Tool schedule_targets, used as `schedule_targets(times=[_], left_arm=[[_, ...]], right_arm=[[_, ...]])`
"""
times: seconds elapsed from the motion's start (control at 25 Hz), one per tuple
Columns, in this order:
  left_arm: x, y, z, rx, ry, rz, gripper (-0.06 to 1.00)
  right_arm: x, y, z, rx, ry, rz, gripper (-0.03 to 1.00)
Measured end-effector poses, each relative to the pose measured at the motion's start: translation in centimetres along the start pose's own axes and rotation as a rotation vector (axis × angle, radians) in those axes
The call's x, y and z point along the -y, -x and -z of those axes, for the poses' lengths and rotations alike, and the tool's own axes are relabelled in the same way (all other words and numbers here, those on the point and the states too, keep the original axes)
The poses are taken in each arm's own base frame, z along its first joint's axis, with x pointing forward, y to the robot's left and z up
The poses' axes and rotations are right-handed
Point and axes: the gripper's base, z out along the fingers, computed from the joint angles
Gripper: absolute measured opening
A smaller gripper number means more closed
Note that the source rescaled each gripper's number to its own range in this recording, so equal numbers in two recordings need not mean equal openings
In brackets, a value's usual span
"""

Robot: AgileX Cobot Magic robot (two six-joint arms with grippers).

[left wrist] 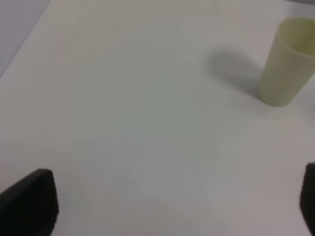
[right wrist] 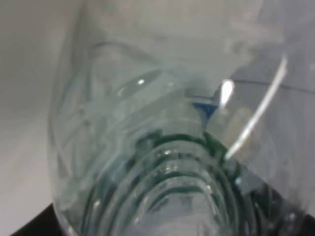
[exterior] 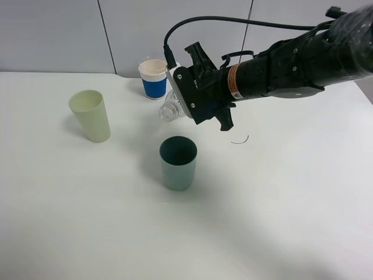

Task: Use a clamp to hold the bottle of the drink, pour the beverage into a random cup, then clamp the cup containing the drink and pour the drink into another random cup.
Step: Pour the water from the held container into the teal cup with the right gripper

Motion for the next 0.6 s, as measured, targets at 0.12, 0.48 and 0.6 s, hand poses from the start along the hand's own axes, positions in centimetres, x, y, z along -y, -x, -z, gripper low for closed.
schedule_targets(times=[0.12, 0.48, 0.6], left_arm=[[0.00, 0.00, 0.00, 0.000, 0.000, 0.000, 1.00], [0.00, 0.00, 0.00, 0.000, 0.000, 0.000, 1.00], [0.00, 0.00, 0.00, 0.000, 0.000, 0.000, 1.00]], right_arm=[[0.00, 0.00, 0.00, 0.000, 0.000, 0.029, 0.02], [-0.05, -0.06, 0.00, -0.006, 0.006, 0.188, 0.02], [-0.07, -0.09, 0.00, -0.008, 0.009, 0.220, 0.02]])
